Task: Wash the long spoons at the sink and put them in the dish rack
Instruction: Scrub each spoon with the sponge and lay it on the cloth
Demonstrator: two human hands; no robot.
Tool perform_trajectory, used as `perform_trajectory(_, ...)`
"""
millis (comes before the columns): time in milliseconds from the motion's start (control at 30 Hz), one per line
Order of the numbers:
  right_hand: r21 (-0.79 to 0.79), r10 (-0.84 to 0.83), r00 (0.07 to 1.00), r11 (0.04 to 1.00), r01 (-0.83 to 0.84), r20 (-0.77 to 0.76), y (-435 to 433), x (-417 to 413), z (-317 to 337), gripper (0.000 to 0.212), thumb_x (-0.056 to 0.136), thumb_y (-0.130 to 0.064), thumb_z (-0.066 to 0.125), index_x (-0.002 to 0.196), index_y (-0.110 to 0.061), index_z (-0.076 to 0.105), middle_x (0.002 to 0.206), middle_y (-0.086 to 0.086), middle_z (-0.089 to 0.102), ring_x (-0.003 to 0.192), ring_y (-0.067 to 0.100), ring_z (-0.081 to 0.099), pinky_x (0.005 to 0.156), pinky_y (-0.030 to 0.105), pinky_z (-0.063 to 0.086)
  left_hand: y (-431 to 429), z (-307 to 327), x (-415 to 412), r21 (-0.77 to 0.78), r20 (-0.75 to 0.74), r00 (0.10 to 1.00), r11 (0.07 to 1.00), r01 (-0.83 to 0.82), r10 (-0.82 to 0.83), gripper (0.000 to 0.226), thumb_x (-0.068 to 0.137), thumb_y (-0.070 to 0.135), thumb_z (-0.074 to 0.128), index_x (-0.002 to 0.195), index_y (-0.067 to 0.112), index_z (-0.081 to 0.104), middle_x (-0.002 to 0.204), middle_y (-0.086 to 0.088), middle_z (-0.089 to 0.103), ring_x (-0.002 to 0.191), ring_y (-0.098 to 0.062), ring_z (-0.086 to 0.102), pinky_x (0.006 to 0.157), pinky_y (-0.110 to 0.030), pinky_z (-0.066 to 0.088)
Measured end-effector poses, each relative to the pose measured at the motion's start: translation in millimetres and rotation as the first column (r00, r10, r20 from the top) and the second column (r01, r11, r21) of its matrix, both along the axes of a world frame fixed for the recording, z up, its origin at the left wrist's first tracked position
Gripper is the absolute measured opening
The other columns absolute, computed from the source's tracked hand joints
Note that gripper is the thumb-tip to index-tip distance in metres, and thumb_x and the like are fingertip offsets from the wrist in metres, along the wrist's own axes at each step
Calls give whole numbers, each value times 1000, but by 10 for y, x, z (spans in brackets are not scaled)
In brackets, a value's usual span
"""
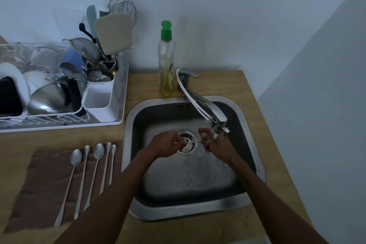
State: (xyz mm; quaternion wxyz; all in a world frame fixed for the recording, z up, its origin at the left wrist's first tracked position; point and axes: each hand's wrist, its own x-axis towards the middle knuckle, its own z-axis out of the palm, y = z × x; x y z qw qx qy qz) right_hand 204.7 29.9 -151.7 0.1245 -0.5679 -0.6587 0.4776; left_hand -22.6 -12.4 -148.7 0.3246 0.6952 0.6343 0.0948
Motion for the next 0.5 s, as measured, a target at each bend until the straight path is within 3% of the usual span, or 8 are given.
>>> perform_trajectory(33, -29, -25, 996, 999, 23, -81, -15, 7, -26, 28, 98, -53, 49, 99, -30, 65, 84, -5, 69, 73, 3, 70, 71, 27, 61, 23, -16, -2, -2, 13, 1000, 1000, 3, -3, 42, 93, 52, 50, 55, 37, 58, 65, 12, 59, 64, -11, 56, 67, -34, 50)
perform_trajectory(100, -167, 8, 979, 985, -42, -202, -41, -3, 58, 15, 103, -27, 51, 111, -23, 63, 89, -5, 69, 77, 1, 70, 65, 16, 55, 9, -68, -22, -42, 66, 998, 999, 2, 1, 42, 92, 55, 49, 58, 35, 62, 69, 12, 64, 65, -9, 59, 69, -34, 52)
perform_trajectory(200, -184, 91, 964, 973, -140, -249, -45, 13, 72, 19, 103, -7, 49, 115, -8, 63, 96, 3, 69, 87, 9, 68, 72, 16, 56, -93, -156, -50, -80, 134, 991, 997, -12, 23, 44, 92, 59, 46, 64, 32, 66, 72, 13, 67, 67, -2, 60, 76, -36, 54)
perform_trajectory(300, -19, -74, 987, 997, 72, -146, -114, -85, -25, 25, 105, -30, 47, 102, -17, 68, 91, 4, 70, 84, 23, 71, 70, 24, 58, -155, -159, 27, -43, 150, 985, 996, -77, 83, 45, 94, 55, 46, 64, 27, 66, 71, 10, 67, 68, -3, 60, 75, -34, 53)
perform_trajectory(333, 32, -193, 978, 980, 196, -85, -140, -134, -112, 33, 104, -39, 46, 92, -19, 69, 85, 4, 72, 78, 24, 71, 67, 31, 58, -150, -128, 83, -26, 150, 984, 996, -88, 90, 44, 95, 53, 47, 65, 27, 65, 70, 9, 66, 67, -6, 59, 73, -33, 52)
perform_trajectory(400, 111, -460, 882, 876, 470, -102, -191, -250, -169, 31, 103, -34, 51, 77, -23, 67, 77, -1, 72, 74, 21, 71, 70, 41, 59, -113, -62, 193, 8, 142, 986, 996, -94, 92, 41, 95, 50, 50, 67, 26, 67, 72, 5, 68, 69, -12, 62, 70, -33, 51)
perform_trajectory(467, 82, -529, 818, 826, 557, -227, -217, -289, -143, 24, 101, -27, 55, 83, -19, 68, 75, -4, 70, 72, 15, 70, 64, 36, 57, -59, -6, 216, 37, 99, 991, 995, -98, 94, 37, 95, 48, 51, 70, 27, 69, 77, 3, 72, 72, -15, 64, 70, -34, 51)
perform_trajectory(500, 11, -478, 841, 868, 496, -254, -221, -258, -73, 22, 102, -29, 54, 91, -17, 69, 75, -6, 70, 69, 10, 67, 59, 28, 53, -40, 6, 178, 38, 81, 992, 994, -98, 95, 37, 94, 48, 52, 70, 26, 70, 77, 4, 71, 72, -14, 64, 69, -33, 51)
